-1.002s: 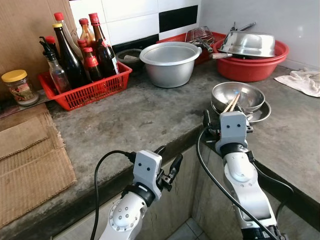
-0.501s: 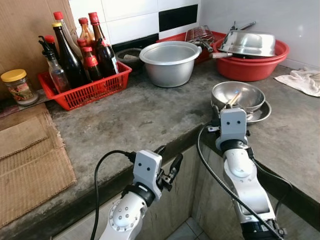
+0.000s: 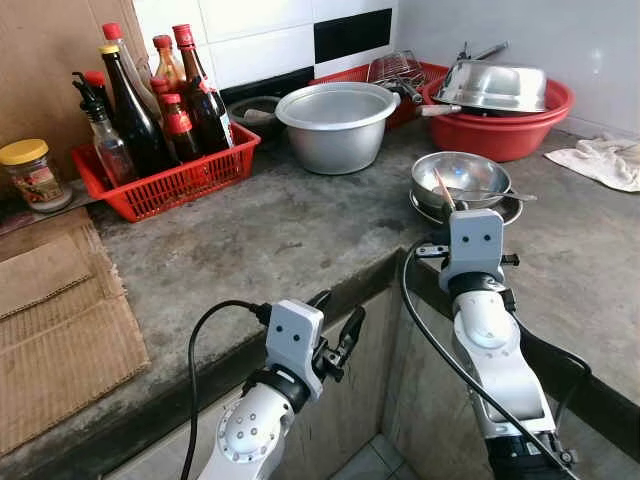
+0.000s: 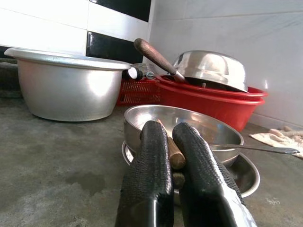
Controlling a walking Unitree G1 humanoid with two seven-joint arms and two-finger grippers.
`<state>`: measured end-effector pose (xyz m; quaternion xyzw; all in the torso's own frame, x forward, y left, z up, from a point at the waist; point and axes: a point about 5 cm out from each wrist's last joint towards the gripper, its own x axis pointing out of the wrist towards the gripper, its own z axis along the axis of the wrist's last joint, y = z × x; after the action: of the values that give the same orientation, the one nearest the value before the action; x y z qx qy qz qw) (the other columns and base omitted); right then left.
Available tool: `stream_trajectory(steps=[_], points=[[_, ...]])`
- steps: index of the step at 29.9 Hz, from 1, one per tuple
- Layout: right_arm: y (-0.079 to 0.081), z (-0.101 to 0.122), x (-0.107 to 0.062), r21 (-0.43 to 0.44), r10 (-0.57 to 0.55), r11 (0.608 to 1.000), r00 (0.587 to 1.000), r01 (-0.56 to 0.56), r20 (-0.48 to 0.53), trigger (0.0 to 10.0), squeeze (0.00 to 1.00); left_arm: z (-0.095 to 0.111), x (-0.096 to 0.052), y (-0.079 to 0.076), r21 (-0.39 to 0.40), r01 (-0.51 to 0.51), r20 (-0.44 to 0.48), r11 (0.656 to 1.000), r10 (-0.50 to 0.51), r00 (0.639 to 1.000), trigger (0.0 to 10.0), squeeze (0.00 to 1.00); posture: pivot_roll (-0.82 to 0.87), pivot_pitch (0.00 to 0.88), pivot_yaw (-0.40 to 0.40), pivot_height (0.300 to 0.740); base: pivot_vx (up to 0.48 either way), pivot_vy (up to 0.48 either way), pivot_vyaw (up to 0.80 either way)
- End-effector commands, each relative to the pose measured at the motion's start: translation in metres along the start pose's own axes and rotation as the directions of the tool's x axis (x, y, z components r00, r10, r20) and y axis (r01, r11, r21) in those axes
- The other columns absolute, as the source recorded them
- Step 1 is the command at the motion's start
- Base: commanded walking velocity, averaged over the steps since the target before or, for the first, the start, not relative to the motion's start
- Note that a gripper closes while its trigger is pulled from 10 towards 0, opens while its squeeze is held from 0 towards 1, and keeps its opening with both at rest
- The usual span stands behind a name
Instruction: Kitchen organization
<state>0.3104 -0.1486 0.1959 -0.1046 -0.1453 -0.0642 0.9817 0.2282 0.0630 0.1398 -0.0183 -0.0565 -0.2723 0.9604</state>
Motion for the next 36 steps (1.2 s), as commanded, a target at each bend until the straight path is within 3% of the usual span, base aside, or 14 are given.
stream_trajectory(steps=[1, 7, 13, 24, 32, 33, 34, 35, 36], points=[[0.000, 0.004, 0.003, 0.013, -0.006, 1.000, 1.000, 0.005, 0.016, 0.0, 0.00, 0.005, 0.001, 0.001, 0.011, -0.004, 0.023, 1.000, 0.003, 1.000, 10.0, 0.00, 0.10, 0.041, 0.027, 0.740, 0.000, 0.000, 0.00], [-0.001, 0.032, 0.003, 0.076, -0.040, 0.997, 0.993, 0.032, 0.110, 0.0, 0.00, 0.008, 0.002, 0.003, 0.015, -0.018, 0.032, 1.000, 0.018, 0.999, 10.0, 0.00, 0.11, 0.045, 0.028, 0.740, 0.000, 0.000, 0.00], [0.001, 0.049, -0.006, 0.076, -0.039, 0.997, 0.983, 0.025, 0.180, 0.0, 0.00, 0.009, 0.003, 0.004, 0.021, -0.032, 0.034, 0.999, 0.031, 0.999, 10.0, 0.00, 0.11, 0.047, 0.021, 0.740, 0.000, 0.000, 0.00], [-0.001, 0.062, -0.017, 0.126, -0.042, 0.992, 0.973, 0.013, 0.228, 0.0, 0.00, 0.010, 0.006, 0.012, 0.047, -0.091, 0.039, 0.995, 0.089, 0.995, 10.0, 0.00, 0.09, 0.039, 0.022, 0.740, 0.000, 0.000, 0.00], [0.002, 0.060, -0.022, 0.139, -0.015, 0.990, 0.978, -0.014, 0.208, 0.3, 0.00, 0.010, 0.007, 0.015, 0.055, -0.097, 0.038, 0.994, 0.095, 0.995, 10.0, 0.00, 0.09, 0.027, 0.024, 0.740, 0.000, 0.000, 0.00], [0.003, 0.059, -0.022, 0.138, -0.008, 0.990, 0.979, -0.020, 0.202, 2.5, 0.00, 0.010, 0.007, 0.015, 0.052, -0.095, 0.038, 0.994, 0.093, 0.995, 10.0, 0.00, 0.08, 0.023, 0.026, 0.740, 0.000, 0.000, 0.00], [0.004, 0.057, -0.023, 0.137, -0.003, 0.990, 0.981, -0.024, 0.196, 8.3, 0.00, 0.010, 0.007, 0.015, 0.055, -0.093, 0.036, 0.994, 0.091, 0.995, 10.0, 0.00, 0.08, 0.019, 0.028, 0.740, 0.000, 0.000, 0.00], [0.004, 0.057, -0.023, 0.137, -0.003, 0.990, 0.981, -0.024, 0.196, 8.3, 0.00, 0.010, 0.007, 0.015, 0.055, -0.093, 0.036, 0.994, 0.091, 0.995, 10.0, 0.00, 0.08, 0.019, 0.028, 0.740, 0.000, 0.000, 0.00], [0.005, 0.057, -0.023, 0.139, 0.000, 0.990, 0.982, -0.027, 0.191, 10.0, 0.00, 0.010, 0.007, 0.014, 0.054, -0.091, 0.035, 0.994, 0.090, 0.995, 10.0, 0.00, 0.08, 0.017, 0.024, 0.740, 0.000, 0.000, 0.00]])
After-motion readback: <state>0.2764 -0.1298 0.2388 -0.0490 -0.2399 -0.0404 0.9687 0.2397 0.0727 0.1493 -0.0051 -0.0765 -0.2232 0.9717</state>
